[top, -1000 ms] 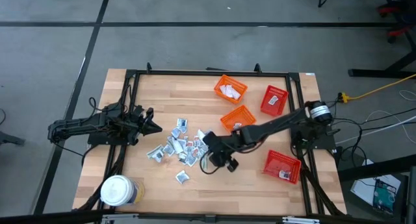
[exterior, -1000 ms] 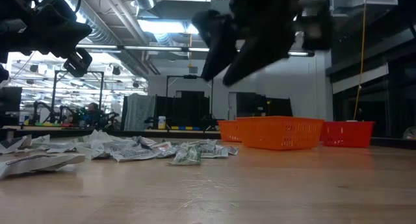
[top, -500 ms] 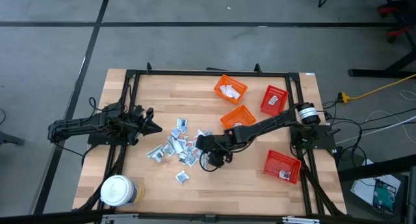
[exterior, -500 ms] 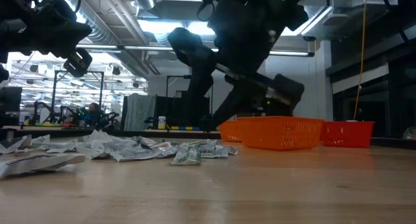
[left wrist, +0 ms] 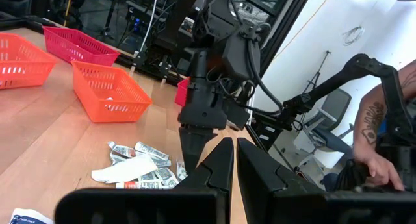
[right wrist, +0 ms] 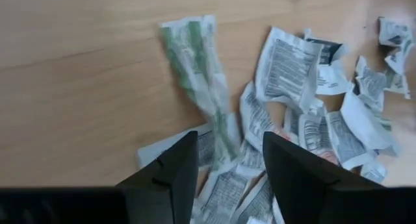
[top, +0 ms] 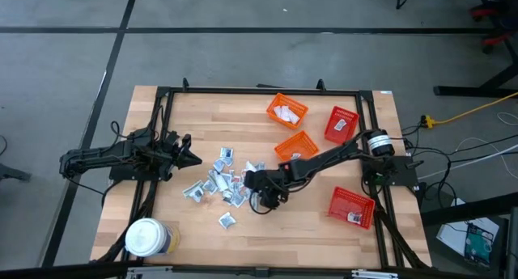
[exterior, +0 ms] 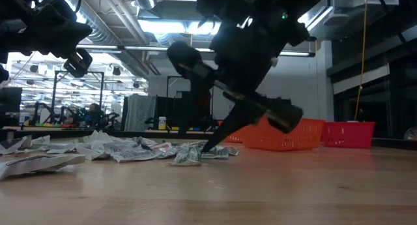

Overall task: Pick & Place First Aid Supplies
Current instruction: Put the green bandage pack into the top orange bin

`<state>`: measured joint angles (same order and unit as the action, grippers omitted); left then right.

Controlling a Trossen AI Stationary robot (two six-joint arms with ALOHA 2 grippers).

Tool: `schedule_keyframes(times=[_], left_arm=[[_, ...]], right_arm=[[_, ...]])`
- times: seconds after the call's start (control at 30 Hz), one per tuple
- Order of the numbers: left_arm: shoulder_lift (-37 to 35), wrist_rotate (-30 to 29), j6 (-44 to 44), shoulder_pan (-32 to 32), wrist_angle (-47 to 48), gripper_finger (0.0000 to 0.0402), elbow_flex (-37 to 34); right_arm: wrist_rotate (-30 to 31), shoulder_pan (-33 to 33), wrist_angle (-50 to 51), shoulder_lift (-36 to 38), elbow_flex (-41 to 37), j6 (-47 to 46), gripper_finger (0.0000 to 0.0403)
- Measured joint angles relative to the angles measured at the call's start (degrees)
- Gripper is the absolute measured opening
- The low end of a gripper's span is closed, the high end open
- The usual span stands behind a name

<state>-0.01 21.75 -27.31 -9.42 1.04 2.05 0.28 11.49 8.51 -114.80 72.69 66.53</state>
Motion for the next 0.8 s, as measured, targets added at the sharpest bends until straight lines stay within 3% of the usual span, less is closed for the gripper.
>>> schedule_keyframes(times=[0.27,0.63,0.8], left_arm=[[0.0,0.0,0.0,0.0,0.0,0.0016,0.0],[0.0,0.0,0.0,0.0,0.0,0.0015,0.0],[0.0,0.0,0.0,0.0,0.0,0.0015,0.0]], right_arm=[[0.2,-0.1,-0.7,-1.1,0.0,0.0,0.0155],[0.2,-0.4,-0.3,-1.1,0.0,-0.5,0.0009],[0.2,-0.9,-0.5,-1.1,0.0,-4.1,0.0015]])
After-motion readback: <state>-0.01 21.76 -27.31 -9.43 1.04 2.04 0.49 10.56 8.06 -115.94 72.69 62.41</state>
